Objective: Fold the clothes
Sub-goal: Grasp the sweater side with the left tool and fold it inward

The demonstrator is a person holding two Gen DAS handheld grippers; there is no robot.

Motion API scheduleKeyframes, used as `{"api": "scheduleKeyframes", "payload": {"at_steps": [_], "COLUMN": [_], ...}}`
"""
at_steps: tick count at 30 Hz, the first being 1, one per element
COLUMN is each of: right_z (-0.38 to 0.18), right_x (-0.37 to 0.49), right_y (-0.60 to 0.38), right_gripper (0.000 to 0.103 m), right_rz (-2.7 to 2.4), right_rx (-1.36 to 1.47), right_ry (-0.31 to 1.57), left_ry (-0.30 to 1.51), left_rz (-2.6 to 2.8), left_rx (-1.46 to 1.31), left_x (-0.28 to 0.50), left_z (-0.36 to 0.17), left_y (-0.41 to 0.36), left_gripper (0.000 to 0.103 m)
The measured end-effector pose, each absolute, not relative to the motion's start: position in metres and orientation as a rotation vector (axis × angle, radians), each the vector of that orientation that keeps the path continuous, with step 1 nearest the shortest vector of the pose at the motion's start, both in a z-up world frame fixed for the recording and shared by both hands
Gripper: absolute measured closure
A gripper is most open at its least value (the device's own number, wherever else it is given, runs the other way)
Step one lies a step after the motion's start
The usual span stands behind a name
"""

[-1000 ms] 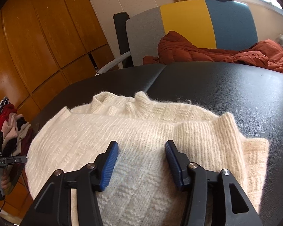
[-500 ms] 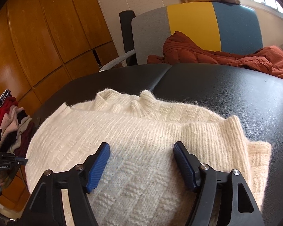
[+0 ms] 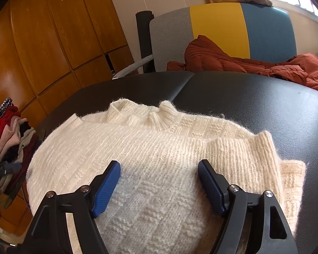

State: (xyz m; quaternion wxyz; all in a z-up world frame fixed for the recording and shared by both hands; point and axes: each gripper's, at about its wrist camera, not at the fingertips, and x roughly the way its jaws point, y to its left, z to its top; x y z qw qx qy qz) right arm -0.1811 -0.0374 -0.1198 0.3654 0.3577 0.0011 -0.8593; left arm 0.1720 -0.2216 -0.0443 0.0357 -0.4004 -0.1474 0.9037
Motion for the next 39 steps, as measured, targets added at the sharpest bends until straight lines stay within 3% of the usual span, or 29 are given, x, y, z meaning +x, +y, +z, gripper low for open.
{"api": "scheduleKeyframes", "payload": {"at_steps": [7,12,24,29,32,39], "right_z": [-0.119,-0.119,-0.119,-0.117,-0.114,-0.095], "right_x": [-0.180,-0.180,-0.182,-0.181,-0.175,-0.143], "right_y": [-0.037,-0.037,-0.038,-0.042,-0.048,-0.045], "right_gripper": [0.024,0.023,0.021,0.013,0.001,0.000], "right_rz": [-2.204,-2.200,-2.198,-2.184,-2.189,-2.171], "right_rx": [0.917,0.916,0.917,0.922,0.939,0.882], "right_ry": [-0.001,-0.005,0.006,0.031,0.111,0.229], "left_ry": [-0.379,-0.200,-0.392,-0.450,-0.406,-0.594], "left_rz": [2.754,2.786,2.798,2.817,2.821,2.765], "left_rx": [-1.250,-1.285,-1.241,-1.242,-1.242,-1.207], "left_x": [0.139,0.155,0.160,0.159,0.158,0.161], "left_z": [-0.060,-0.091,-0.081,-0.082,-0.085,-0.092], "left_y": [-0.182,-0.162,-0.179,-0.184,-0.181,-0.198], "left_gripper": [0.092,0.092,0.091,0.091,0.089,0.089]}}
